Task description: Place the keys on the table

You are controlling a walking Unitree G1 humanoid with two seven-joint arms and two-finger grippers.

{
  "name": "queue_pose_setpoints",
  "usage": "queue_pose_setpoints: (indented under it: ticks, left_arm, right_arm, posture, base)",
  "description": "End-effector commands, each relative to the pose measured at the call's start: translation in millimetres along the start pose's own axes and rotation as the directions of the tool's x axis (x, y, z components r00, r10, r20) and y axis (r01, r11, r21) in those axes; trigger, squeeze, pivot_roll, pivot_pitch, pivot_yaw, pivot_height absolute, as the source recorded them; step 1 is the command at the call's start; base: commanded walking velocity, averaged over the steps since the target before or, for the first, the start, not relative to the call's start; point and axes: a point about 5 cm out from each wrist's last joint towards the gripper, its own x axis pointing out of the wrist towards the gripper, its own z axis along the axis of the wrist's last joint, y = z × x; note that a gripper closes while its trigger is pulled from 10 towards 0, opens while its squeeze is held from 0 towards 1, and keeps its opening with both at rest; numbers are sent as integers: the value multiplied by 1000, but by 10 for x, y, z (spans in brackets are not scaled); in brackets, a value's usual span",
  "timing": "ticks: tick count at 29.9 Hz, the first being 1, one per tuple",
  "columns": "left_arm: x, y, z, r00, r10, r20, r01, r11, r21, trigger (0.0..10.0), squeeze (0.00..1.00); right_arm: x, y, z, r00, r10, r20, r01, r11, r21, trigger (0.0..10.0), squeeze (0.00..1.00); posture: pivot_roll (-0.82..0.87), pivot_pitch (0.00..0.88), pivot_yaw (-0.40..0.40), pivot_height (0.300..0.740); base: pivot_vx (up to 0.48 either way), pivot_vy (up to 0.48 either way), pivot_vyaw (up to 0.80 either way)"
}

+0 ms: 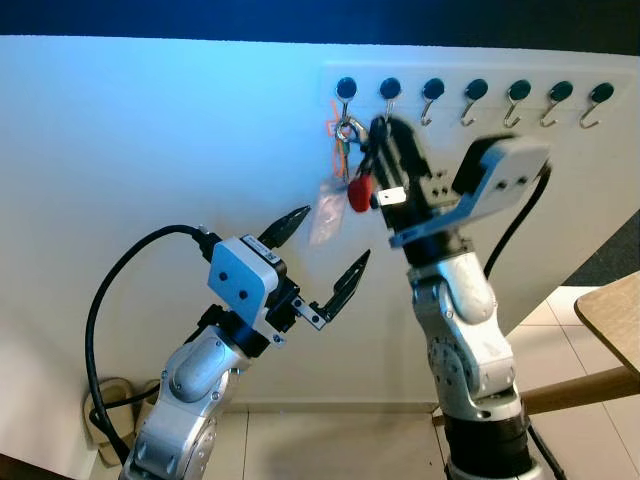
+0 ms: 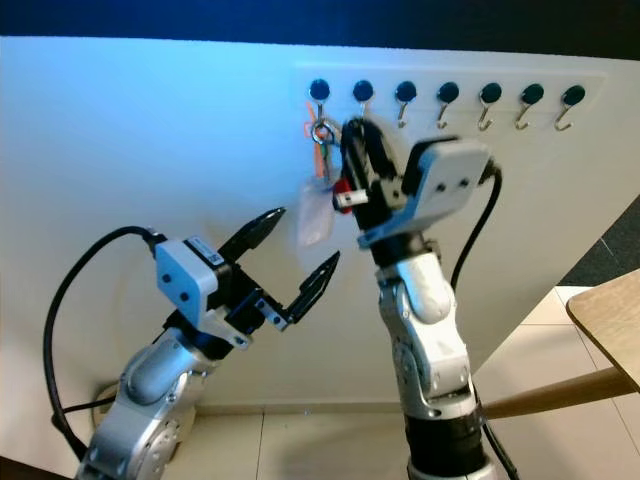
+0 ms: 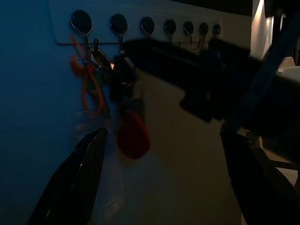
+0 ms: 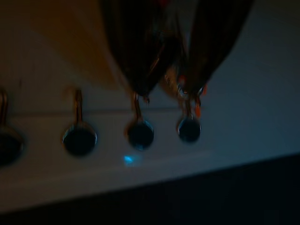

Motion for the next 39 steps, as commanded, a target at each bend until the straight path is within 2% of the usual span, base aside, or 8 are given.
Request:
queue_pose_setpoints:
  ticks: [1,3,4,29,32,35,38,39]
  left_arm:
    - [-3,-23,-40,1000,-3,-15,2,1000,-6,10000,0]
    - [-2,-21,-39,1000,-1,-14,1,1000,-5,10000,0]
    - [-2,-20,-39,1000,0,-14,0,1000,-5,10000,0]
    - [4,-9,-44,1000,4,-14,-4,1000,-1,10000,0]
    - [2,-10,-45,1000,4,-14,-4,1000,0,10000,0]
    - [0,-13,-43,1000,2,-12,-2,1000,-1,10000,0]
    - [0,-15,-43,1000,1,-12,-1,1000,-1,10000,0]
    - [1,-16,-43,1000,0,-11,0,1000,-1,10000,0]
  right_arm:
    - [-57,-31,-62,1000,-18,-22,18,999,-26,10000,1000]
    - [-89,-60,-100,998,-42,-38,41,998,-40,10000,984]
    - [-121,-94,-136,996,-69,-53,66,996,-54,10000,0]
    - [-204,-136,-347,992,-81,-101,77,996,-39,10000,0]
    - [-192,-108,-318,995,-55,-81,52,998,-32,10000,165]
    - [-184,-45,-269,999,-12,-49,10,999,-31,10000,996]
    - [-169,-32,-251,999,-14,-40,12,999,-37,10000,718]
    - [-159,-35,-243,999,-19,-36,18,999,-42,10000,59]
  posture:
    - [66,132,-34,740]
    - [66,132,-34,740]
    - [66,132,-34,740]
    - [67,129,-34,740]
    - [67,125,-34,740]
    - [67,122,-35,740]
    - [66,119,-35,740]
    - [66,119,-35,740]
  base:
    - [0,0,0]
    - [0,0,0]
    - [0,0,0]
    - [0,0,0]
    - [0,0,0]
    - [0,0,0]
    - [0,0,0]
    - [0,0,0]
